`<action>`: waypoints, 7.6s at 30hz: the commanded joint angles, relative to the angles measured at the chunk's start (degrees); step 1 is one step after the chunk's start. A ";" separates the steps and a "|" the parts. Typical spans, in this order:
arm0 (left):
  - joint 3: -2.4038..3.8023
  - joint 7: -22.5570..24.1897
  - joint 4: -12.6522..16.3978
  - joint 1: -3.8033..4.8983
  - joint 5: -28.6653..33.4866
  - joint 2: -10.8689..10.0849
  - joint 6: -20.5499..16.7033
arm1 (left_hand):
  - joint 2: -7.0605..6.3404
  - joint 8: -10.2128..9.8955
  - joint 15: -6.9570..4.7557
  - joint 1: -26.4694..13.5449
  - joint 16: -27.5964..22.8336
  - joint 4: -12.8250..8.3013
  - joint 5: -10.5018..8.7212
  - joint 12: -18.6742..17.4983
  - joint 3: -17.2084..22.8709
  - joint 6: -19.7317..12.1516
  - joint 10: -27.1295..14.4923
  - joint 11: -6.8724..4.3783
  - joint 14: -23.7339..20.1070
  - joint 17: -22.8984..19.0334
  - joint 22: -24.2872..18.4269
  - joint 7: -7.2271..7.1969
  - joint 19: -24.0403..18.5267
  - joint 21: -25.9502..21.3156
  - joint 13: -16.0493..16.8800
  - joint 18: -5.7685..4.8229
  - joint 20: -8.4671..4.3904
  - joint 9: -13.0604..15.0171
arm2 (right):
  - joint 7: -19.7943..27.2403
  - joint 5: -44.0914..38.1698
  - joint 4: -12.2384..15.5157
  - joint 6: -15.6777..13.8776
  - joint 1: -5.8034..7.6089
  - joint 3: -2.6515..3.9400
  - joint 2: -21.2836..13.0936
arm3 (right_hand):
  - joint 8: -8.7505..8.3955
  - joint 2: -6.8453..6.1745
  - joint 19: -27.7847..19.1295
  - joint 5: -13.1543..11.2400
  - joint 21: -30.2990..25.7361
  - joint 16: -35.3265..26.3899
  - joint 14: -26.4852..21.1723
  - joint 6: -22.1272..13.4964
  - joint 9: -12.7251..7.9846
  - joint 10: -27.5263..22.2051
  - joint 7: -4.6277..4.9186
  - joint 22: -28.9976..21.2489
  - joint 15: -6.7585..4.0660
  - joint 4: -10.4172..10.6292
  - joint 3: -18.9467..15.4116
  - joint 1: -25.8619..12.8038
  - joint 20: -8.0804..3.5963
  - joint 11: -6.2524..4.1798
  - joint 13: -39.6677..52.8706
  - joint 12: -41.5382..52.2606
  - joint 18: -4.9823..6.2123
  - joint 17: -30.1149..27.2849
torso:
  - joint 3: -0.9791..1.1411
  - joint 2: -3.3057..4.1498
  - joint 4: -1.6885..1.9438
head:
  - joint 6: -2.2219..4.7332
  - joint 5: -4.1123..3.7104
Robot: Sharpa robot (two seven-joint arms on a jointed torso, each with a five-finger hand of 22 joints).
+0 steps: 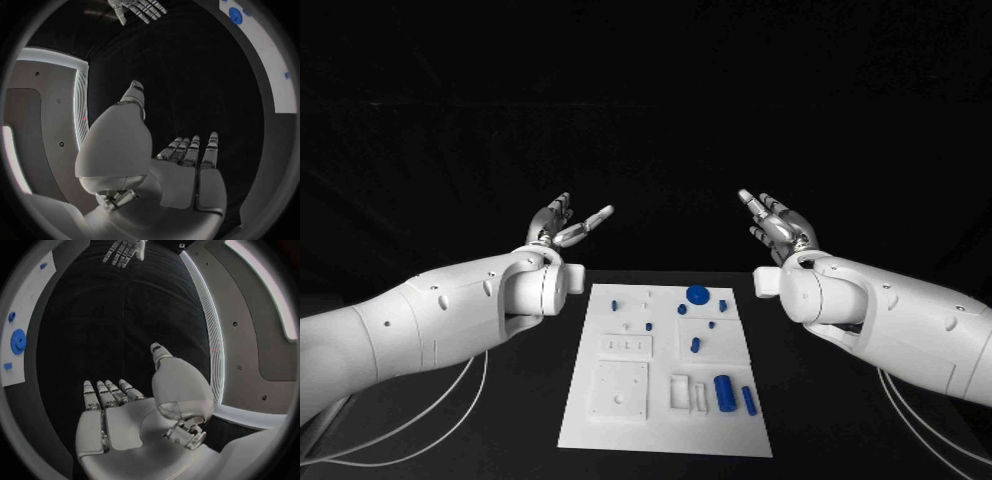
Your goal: Assemble the parts on the task board
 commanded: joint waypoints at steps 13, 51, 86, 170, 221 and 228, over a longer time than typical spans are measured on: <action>-2.21 -8.19 -8.10 4.05 -1.77 3.27 9.18 | -0.68 0.26 0.30 3.15 0.27 0.96 0.52 0.39 0.02 0.71 0.77 0.31 0.76 0.10 0.17 0.28 0.30 0.39 0.09 0.69 0.82 0.12 | -16.65 -9.60 -11.77 26.08 2.05 4.16 2.77 | 0.42 1.01 0.16 0.99 0.36 0.35 0.44 1.00 0.13 0.49 5.55 0.09 0.93 -0.32 -0.16 2.82 0.87 1.05 0.12 0.44 0.44 0.15 | -0.04 0.04 0.01 | -0.02 0.01; -2.19 -5.79 10.31 6.47 -11.03 -8.14 24.45 | 18.25 2.88 -7.71 2.18 28.71 -18.46 0.81 2.88 3.93 53.40 66.82 -2.99 63.42 12.31 16.02 0.34 43.81 33.72 2.49 -3.80 -17.05 2.82 | -19.16 -84.90 -6.37 18.89 0.95 4.24 3.18 | 2.95 -5.35 70.77 1.77 34.61 37.57 78.97 57.54 2.86 62.51 -0.71 19.38 -14.66 -23.11 14.93 9.88 -18.18 -9.11 2.65 2.89 6.29 29.09 | -1.15 6.12 1.07 | 3.64 -0.96; -1.98 -5.74 17.02 7.89 -11.44 -11.10 24.96 | 17.35 2.91 -6.76 0.48 30.21 -18.49 0.78 2.89 2.83 51.00 61.49 -1.26 62.23 10.24 15.65 1.28 43.11 34.57 2.49 -2.89 -15.98 2.82 | -27.37 -103.74 -3.34 18.80 -1.86 4.25 5.41 | 2.96 -9.24 72.38 -4.13 36.65 47.11 76.66 57.32 2.87 61.34 -1.12 34.38 -14.22 -22.49 24.19 9.90 -18.25 -8.82 2.64 2.88 5.45 29.57 | -1.58 10.18 2.89 | 4.17 -2.06; -1.98 -6.26 14.43 7.89 -11.44 -10.00 25.74 | 17.57 2.93 -6.58 0.38 30.50 -18.82 0.63 2.92 2.27 50.69 60.82 -1.04 61.93 9.13 14.75 1.42 42.95 34.68 2.50 -2.81 -15.78 2.83 | -35.90 -109.64 -6.50 6.76 -2.43 5.23 11.04 | 3.05 -8.39 75.05 -14.30 27.75 47.72 76.53 66.96 3.39 72.70 -3.17 58.63 -16.99 -19.58 35.12 11.47 -21.02 -12.28 2.98 2.99 3.72 30.50 | -2.39 13.63 4.02 | 6.23 -2.49; -1.96 -6.54 14.65 7.95 -11.48 -9.39 26.23 | 17.76 2.92 -6.56 0.31 30.64 -19.05 0.63 2.92 2.07 50.64 60.73 -1.01 61.86 8.83 14.33 1.45 42.84 34.97 2.50 -2.81 -15.75 2.82 | -38.46 -112.34 -10.40 7.26 -1.50 4.85 17.09 | 3.05 -8.41 76.47 -13.75 23.98 47.86 76.48 67.11 3.35 72.77 -3.21 63.20 -17.08 -19.90 34.81 11.42 -21.09 -12.31 2.96 2.99 3.72 30.38 | -3.15 14.70 5.61 | 5.66 -2.77; -1.96 -6.50 14.40 7.95 -11.49 -9.55 26.16 | 17.76 2.92 -6.56 0.31 30.64 -19.05 0.63 2.92 2.07 50.64 60.73 -1.01 61.86 8.83 14.33 1.45 42.84 34.97 2.50 -2.81 -15.75 2.82 | -39.97 -112.94 -9.20 7.25 -1.59 4.84 16.58 | 3.05 -8.44 76.49 -13.86 23.91 47.85 76.45 67.16 3.36 72.80 -3.21 63.30 -17.11 -19.93 34.90 11.42 -21.12 -12.31 2.96 2.99 3.74 30.38 | -3.18 14.74 5.46 | 5.63 -2.64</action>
